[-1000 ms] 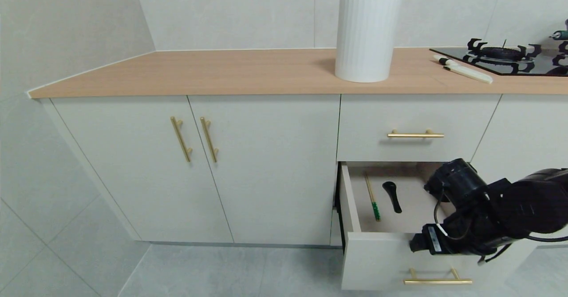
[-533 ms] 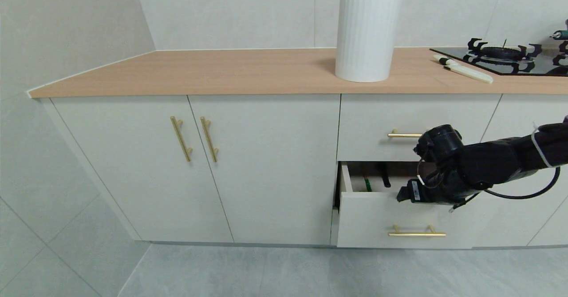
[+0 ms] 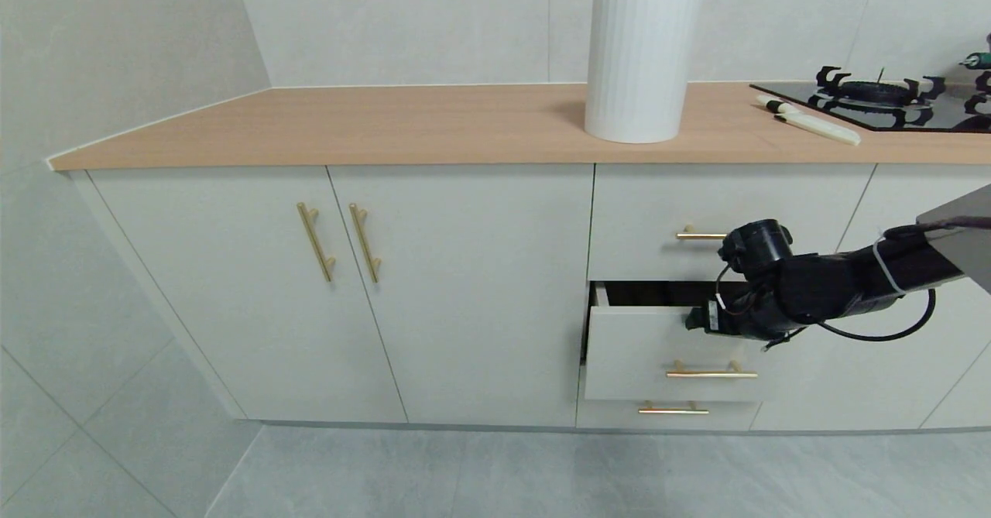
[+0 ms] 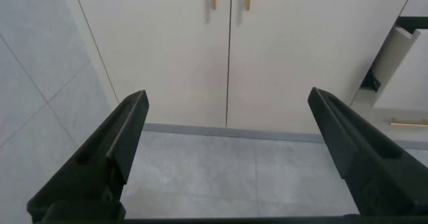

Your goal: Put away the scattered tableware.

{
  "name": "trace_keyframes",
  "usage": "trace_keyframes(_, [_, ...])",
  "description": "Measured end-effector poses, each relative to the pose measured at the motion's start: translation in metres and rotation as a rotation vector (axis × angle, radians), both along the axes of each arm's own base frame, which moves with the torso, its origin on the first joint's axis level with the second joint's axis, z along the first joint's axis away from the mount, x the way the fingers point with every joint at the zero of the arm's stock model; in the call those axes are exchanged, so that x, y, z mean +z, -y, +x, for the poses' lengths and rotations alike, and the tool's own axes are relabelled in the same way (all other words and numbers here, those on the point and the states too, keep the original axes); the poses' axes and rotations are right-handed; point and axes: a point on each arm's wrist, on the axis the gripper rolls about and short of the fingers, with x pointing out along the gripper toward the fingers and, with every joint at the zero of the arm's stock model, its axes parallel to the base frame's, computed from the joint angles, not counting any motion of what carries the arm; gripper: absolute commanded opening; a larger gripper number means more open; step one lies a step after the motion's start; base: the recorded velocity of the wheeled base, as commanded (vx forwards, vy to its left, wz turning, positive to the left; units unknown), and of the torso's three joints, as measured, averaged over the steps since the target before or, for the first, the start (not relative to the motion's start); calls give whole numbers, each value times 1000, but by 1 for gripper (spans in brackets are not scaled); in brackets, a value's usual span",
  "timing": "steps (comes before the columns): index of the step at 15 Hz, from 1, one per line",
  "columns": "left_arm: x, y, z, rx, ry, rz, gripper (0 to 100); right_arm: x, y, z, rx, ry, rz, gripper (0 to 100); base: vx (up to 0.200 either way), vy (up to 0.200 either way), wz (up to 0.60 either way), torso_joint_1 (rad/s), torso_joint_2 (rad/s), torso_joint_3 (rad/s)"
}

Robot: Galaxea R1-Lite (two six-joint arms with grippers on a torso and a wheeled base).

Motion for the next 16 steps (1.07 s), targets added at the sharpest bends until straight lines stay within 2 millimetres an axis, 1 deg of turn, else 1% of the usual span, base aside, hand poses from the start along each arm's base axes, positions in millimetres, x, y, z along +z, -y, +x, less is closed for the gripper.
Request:
trace_keyframes(5, [0,0,0,0,0,0,100,-6,-1,16,-72,161,15,100,0,0,0,0,0,0])
trace_keyframes(12, [0,0,0,0,0,0,100,-14,-3,32,-148,328,11,100,0,0,0,0,0,0])
trace_keyframes(16, [0,0,0,0,0,0,100,-23,-3,37,-170,357,-3,100,0,0,0,0,0,0])
